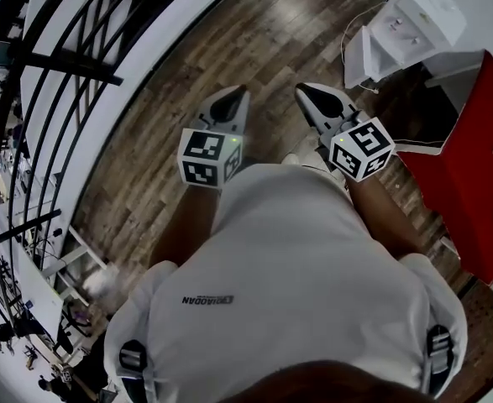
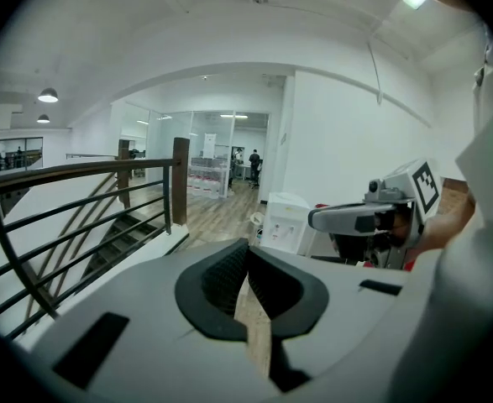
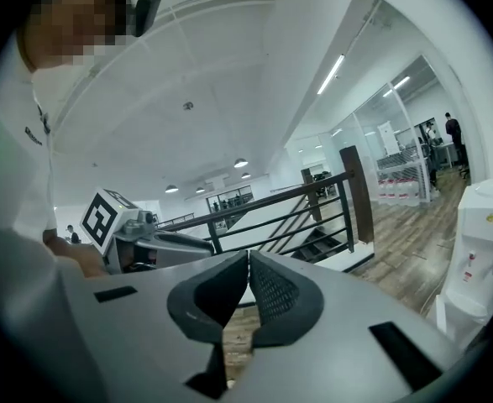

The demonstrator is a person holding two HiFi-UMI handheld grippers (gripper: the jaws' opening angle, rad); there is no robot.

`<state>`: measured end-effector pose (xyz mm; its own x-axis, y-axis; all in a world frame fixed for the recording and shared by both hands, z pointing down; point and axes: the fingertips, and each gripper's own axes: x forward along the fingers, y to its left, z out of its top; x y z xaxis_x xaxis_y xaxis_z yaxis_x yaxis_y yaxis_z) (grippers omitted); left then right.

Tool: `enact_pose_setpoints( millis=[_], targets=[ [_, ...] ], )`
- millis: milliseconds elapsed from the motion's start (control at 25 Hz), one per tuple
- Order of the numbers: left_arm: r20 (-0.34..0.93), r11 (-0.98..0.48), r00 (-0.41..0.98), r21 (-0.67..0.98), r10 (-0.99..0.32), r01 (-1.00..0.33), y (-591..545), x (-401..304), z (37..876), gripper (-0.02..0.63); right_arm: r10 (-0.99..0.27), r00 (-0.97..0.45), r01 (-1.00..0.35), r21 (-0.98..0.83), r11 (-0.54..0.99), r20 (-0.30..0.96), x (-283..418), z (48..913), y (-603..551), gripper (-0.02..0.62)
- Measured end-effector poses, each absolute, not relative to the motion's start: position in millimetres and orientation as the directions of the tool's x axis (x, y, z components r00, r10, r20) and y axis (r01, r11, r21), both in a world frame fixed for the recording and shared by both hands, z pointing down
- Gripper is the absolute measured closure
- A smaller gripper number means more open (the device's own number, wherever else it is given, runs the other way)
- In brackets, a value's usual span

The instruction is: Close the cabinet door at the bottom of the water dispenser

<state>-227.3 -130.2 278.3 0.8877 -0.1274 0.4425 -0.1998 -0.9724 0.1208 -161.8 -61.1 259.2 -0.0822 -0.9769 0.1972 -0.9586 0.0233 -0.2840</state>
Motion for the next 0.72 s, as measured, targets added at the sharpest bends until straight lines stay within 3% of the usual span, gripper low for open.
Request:
enact_pose_setpoints(
  millis=[720],
  targets=[
    [0.425, -0.995, 0.904, 0.104, 0.049, 0.005, -59.9, -155.8, 280.9, 0.611, -0.970, 0.163, -0.936, -0.284, -0.210, 0.180, -101.8, 271.1, 36.9, 0.572]
  ],
)
